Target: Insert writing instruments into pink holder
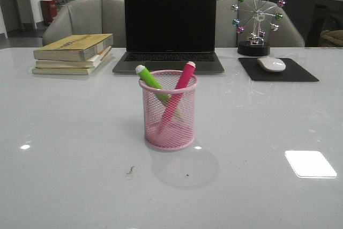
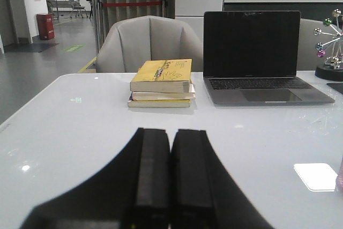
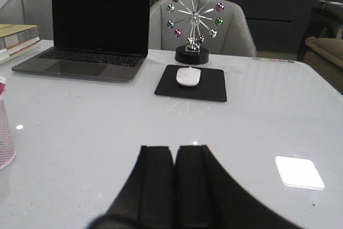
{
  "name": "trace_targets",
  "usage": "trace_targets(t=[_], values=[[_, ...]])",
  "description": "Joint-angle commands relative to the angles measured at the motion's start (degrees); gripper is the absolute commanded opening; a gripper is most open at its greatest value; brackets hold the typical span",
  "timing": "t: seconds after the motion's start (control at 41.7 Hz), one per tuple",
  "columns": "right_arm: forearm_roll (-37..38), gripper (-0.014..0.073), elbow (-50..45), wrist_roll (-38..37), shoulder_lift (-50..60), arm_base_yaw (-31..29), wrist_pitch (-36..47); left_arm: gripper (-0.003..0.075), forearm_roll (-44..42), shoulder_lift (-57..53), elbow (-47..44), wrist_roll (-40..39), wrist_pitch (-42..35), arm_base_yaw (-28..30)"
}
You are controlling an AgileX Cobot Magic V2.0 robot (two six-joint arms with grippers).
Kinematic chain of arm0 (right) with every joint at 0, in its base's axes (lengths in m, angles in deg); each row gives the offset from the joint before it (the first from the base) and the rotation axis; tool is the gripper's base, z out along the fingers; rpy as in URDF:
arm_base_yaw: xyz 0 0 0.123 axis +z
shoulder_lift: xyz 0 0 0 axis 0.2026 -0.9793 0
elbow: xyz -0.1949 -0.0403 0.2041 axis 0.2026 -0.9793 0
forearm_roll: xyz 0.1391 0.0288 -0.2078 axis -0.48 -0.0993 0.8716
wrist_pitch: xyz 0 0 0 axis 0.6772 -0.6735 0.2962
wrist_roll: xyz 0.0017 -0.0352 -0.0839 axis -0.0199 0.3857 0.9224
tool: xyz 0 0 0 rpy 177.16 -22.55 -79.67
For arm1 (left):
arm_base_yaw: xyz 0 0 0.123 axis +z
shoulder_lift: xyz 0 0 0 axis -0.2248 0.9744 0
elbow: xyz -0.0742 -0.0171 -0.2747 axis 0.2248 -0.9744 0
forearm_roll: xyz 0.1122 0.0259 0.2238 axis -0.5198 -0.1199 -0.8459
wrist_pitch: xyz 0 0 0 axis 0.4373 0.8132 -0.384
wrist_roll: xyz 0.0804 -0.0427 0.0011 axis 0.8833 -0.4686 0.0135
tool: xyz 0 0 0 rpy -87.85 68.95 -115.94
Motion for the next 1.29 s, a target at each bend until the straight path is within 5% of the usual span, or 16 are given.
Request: trace_targets(t=[0.0,1.27], values=[[0.0,0.0058,0.2,0.4,1.6,-0.4,5.6,0.0091,0.4,-1.2,-0.2,0.0,-4.8,-0.4],[-3.5,0.0058,0.2,0.4,1.5,-2.9,7.5,0.0091,0.4,-1.1,-0.2,0.0,-4.8,-0.4]])
